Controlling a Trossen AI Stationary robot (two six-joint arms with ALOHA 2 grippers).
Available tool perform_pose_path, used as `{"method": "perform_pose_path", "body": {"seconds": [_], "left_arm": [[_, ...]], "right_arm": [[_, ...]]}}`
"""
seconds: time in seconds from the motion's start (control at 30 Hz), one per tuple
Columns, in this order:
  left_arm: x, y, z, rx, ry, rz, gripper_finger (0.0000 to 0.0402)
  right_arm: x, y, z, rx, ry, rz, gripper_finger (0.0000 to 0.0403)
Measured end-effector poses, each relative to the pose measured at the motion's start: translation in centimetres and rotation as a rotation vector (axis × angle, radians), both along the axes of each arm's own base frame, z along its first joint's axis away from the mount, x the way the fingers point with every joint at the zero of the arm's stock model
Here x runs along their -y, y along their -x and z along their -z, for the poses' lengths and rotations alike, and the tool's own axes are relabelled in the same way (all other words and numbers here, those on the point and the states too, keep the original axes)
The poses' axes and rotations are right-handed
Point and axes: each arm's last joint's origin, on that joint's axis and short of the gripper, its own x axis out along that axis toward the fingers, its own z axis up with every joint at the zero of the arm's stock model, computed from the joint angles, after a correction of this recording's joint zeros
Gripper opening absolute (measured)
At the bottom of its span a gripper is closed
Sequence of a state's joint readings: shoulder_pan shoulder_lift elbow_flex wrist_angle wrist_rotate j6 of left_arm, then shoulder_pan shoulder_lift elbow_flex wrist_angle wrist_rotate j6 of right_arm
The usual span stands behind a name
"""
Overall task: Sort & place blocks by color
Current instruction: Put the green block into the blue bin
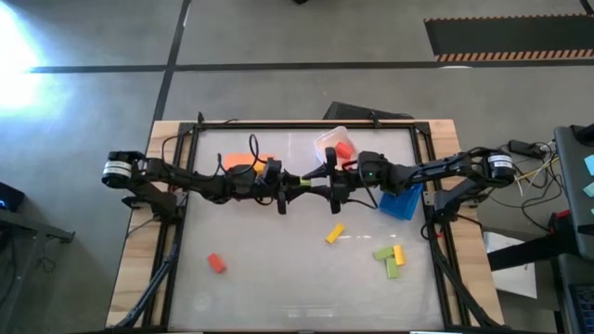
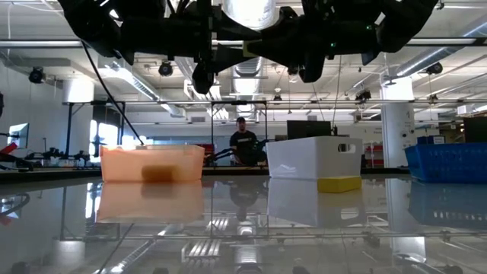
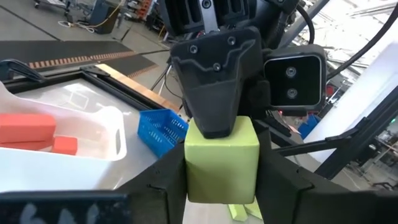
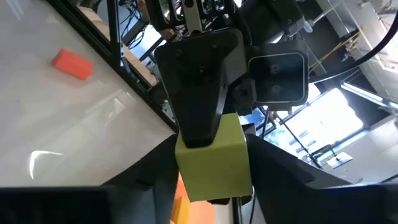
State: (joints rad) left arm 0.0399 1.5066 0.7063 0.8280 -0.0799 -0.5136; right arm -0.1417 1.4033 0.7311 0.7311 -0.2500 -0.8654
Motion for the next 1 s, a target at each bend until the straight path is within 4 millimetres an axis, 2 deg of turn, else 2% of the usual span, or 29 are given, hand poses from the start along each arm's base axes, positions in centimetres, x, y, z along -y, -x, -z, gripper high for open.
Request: {"method": "perform_pose_path", "body": {"seconds": [0.1,0.6,0.83,1.0], "left_arm": [[0.0,0.0,0.0,0.002,0.003,0.0,0.0149],[-0.8,0.1,0.1,-0.025,-0.044,-0.006,0.0168],[-1.0,0.1,0.1,-0.035,-0.104,-0.013,0.024],[-1.0,0.3,-0.3,-0.051,-0.239,-0.018,0.0277]], "right_arm": [[0.0,0.0,0.0,0.001,0.004,0.001,0.0124],[0.2,0.2,0.1,-0.039,-0.078,0.083,0.0124],[0.2,0.8,-0.2,-0.081,-0.104,0.106,0.0124],[0.3,1.6,-0.8,-0.117,-0.15,0.179,0.0124]]}}
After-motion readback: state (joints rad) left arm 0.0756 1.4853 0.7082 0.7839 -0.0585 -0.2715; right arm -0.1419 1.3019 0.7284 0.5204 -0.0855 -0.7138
